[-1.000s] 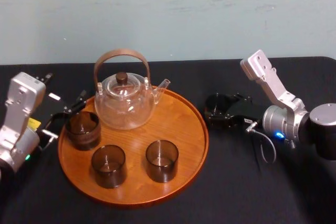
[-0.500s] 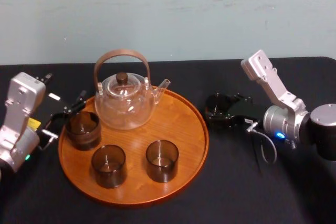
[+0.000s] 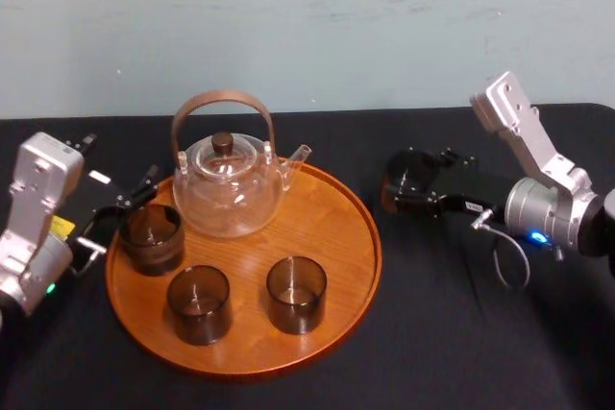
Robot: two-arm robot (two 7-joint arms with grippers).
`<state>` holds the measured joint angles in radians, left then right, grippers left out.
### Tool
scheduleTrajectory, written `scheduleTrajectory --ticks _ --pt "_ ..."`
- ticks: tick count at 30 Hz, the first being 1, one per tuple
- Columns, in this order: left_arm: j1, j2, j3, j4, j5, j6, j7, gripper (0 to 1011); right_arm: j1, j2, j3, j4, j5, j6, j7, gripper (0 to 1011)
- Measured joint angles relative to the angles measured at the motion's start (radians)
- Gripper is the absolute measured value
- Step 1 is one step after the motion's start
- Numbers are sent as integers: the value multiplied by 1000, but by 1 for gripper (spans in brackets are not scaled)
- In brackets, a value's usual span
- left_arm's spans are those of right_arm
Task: Pick up the glass from the table and place it on the tray.
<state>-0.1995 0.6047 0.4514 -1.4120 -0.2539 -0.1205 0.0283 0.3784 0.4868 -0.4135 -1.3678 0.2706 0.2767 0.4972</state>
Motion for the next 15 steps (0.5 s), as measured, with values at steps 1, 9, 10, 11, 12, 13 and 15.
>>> scheduleTrajectory --ticks 1,9,10,11,12,13,15 --pt "0 0 0 0 0 0 0 1001 0 2 0 -9 1 -4 2 907" --pt "0 0 0 0 0 0 0 1001 22 -6 -33 -23 -3 -21 22 907" --pt "0 0 0 0 0 0 0 1001 25 -8 -38 -22 -5 -22 24 907" --pt "0 0 0 0 0 0 0 1001 30 -12 -47 -19 -7 -25 29 907" --pt "0 0 0 0 0 0 0 1001 33 -16 -52 -18 -8 -27 31 907" --pt "0 0 0 0 0 0 0 1001 39 -21 -60 -14 -9 -29 35 907" --pt "0 0 0 0 0 0 0 1001 44 -27 -67 -9 -9 -32 38 907"
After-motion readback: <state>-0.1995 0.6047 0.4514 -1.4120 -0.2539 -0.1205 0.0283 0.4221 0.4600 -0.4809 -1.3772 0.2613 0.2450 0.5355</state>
